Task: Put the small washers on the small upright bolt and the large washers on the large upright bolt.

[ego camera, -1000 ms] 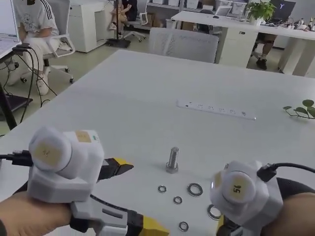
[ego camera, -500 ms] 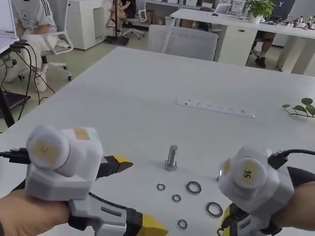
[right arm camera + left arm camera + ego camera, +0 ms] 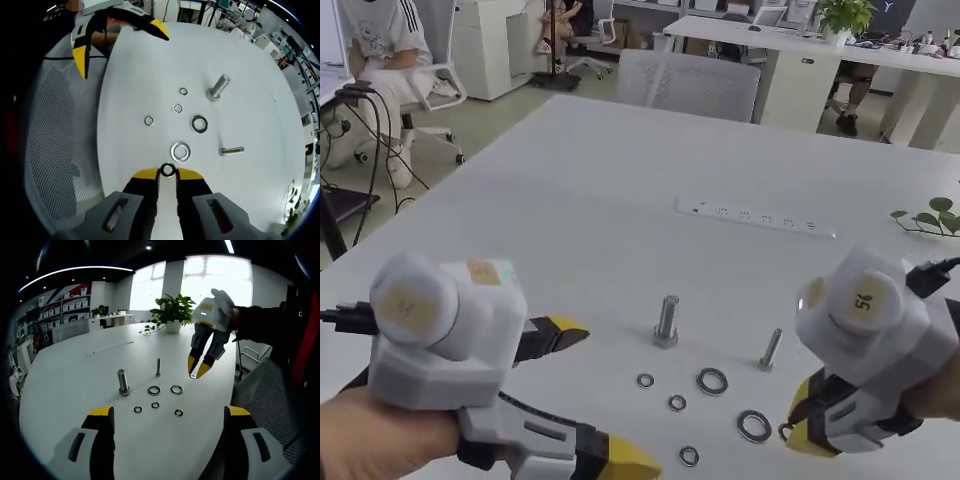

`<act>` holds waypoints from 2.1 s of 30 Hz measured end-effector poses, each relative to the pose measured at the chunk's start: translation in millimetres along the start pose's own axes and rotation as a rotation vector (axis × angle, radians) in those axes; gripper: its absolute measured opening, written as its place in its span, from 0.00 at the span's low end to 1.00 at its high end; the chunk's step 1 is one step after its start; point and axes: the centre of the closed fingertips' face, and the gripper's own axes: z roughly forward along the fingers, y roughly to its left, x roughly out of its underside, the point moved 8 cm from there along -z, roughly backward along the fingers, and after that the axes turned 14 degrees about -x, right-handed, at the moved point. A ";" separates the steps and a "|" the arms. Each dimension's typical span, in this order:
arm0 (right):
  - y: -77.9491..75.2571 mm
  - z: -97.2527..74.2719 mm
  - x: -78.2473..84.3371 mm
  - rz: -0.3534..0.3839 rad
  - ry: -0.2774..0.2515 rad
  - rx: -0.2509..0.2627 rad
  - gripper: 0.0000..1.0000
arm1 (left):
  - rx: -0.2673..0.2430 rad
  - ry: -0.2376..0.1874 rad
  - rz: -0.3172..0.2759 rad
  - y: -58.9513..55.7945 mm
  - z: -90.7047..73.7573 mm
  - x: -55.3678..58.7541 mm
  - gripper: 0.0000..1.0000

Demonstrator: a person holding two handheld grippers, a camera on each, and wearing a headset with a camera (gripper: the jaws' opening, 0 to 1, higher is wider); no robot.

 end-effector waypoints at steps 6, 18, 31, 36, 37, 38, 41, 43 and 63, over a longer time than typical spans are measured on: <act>-13.1 -16.1 1.3 0.018 -0.024 0.033 0.13 | -0.003 -0.001 -0.002 -0.5 0.0 -1.5 0.90; -35.9 -42.1 -6.9 0.020 -0.055 0.089 0.13 | -0.005 0.006 0.002 0.1 1.6 -3.5 0.90; -64.1 -46.5 -21.7 0.008 -0.050 0.107 0.13 | -0.018 0.002 -0.010 4.6 0.8 -3.3 0.90; -71.1 -45.3 -24.9 0.002 -0.041 0.105 0.13 | -0.018 0.003 -0.011 5.5 1.3 -3.2 0.90; -72.3 -44.9 -25.2 0.000 -0.040 0.106 0.13 | -0.017 0.003 -0.011 5.4 1.4 -3.4 0.90; -74.8 -44.0 -25.3 0.001 -0.038 0.105 0.13 | -0.017 0.003 -0.010 5.3 1.5 -3.5 0.90; -79.7 -41.8 -25.5 -0.001 -0.029 0.104 0.13 | -0.018 0.005 -0.008 5.4 1.7 -3.6 0.90; -82.4 -40.2 -25.6 -0.002 -0.026 0.102 0.13 | -0.019 0.005 -0.009 5.5 1.8 -3.7 0.90; -98.7 -25.7 -18.9 0.006 0.004 0.064 0.13 | -0.023 0.015 -0.013 4.4 4.1 -3.9 0.90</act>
